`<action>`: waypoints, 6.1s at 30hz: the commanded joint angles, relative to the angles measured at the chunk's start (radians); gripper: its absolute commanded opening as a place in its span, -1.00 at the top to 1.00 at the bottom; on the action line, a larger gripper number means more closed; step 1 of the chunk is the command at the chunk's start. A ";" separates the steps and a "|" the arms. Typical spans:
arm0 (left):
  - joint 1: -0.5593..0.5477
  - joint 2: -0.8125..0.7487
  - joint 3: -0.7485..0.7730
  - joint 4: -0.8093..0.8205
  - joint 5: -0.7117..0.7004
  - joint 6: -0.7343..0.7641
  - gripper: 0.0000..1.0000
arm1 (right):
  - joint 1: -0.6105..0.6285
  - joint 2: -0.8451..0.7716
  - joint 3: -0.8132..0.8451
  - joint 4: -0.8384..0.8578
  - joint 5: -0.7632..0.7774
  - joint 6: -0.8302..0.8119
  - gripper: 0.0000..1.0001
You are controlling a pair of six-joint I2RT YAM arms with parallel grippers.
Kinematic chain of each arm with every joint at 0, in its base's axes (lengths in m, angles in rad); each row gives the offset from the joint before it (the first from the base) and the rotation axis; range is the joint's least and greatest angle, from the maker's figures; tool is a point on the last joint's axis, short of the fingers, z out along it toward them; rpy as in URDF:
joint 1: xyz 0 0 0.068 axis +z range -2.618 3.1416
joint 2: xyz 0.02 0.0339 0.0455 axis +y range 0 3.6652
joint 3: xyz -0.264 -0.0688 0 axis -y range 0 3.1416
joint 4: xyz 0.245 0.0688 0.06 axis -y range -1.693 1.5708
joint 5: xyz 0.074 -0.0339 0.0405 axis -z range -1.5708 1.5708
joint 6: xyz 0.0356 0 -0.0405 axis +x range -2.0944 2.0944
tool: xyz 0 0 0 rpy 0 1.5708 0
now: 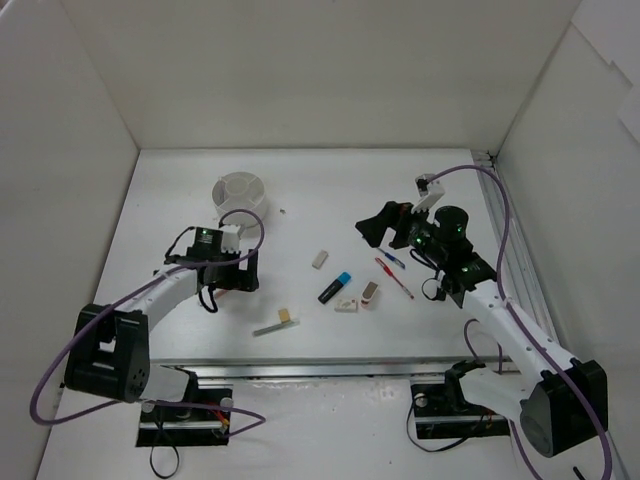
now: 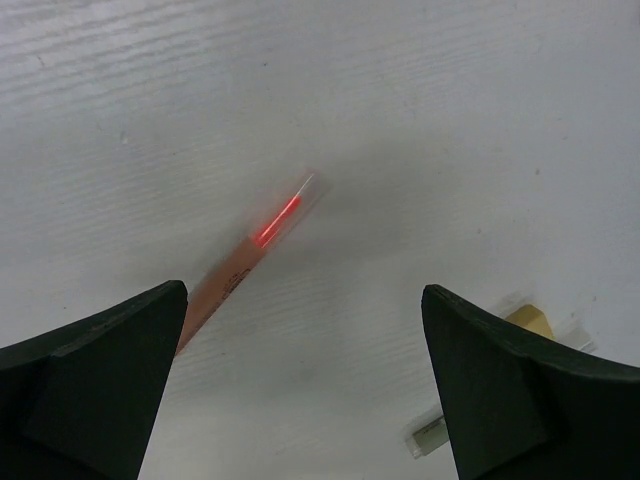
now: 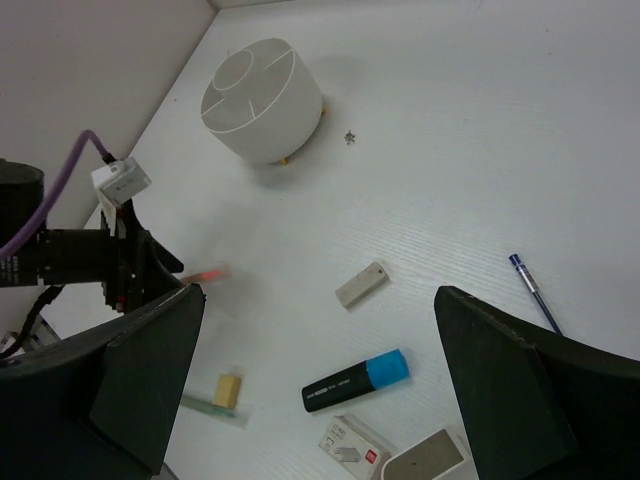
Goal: Sort the stationery into containers
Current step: Pick up the pen from the center of the board, then place the pen in the storage box, then pick up the pen from the center of the board.
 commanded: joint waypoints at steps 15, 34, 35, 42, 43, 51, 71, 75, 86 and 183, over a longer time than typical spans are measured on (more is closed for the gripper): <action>-0.122 0.208 0.219 -0.134 -0.227 -0.037 -0.32 | -0.010 -0.108 0.024 -0.046 -0.006 -0.075 -0.96; -0.210 0.301 0.274 -0.224 -0.363 -0.092 1.00 | -0.010 -0.186 0.012 -0.092 0.046 -0.101 -0.96; -0.210 0.307 0.283 -0.230 -0.369 -0.095 1.00 | -0.010 -0.192 0.014 -0.092 0.049 -0.101 -0.96; -0.221 0.217 0.351 -0.224 -0.449 -0.081 1.00 | -0.010 -0.204 0.014 -0.105 0.060 -0.113 -0.96; -0.221 0.195 0.366 -0.230 -0.495 -0.080 1.00 | -0.011 -0.206 0.014 -0.106 0.063 -0.113 -0.96; -0.164 -0.016 0.470 -0.083 -0.800 -0.064 1.00 | -0.012 -0.212 0.008 -0.106 0.103 -0.147 -0.96; 0.105 0.310 0.736 0.442 -0.675 -0.084 1.00 | -0.041 -0.210 -0.029 0.004 0.316 -0.179 -0.96; 0.105 0.379 0.748 0.507 -0.646 -0.084 1.00 | -0.048 -0.204 -0.026 0.004 0.313 -0.187 -0.96; 0.105 0.496 0.788 0.569 -0.547 -0.100 1.00 | -0.071 -0.183 -0.020 0.009 0.316 -0.197 -0.96; -0.750 0.083 0.033 -0.111 -0.440 -0.310 -0.40 | -0.097 -0.163 0.031 -0.697 0.302 -0.107 -0.96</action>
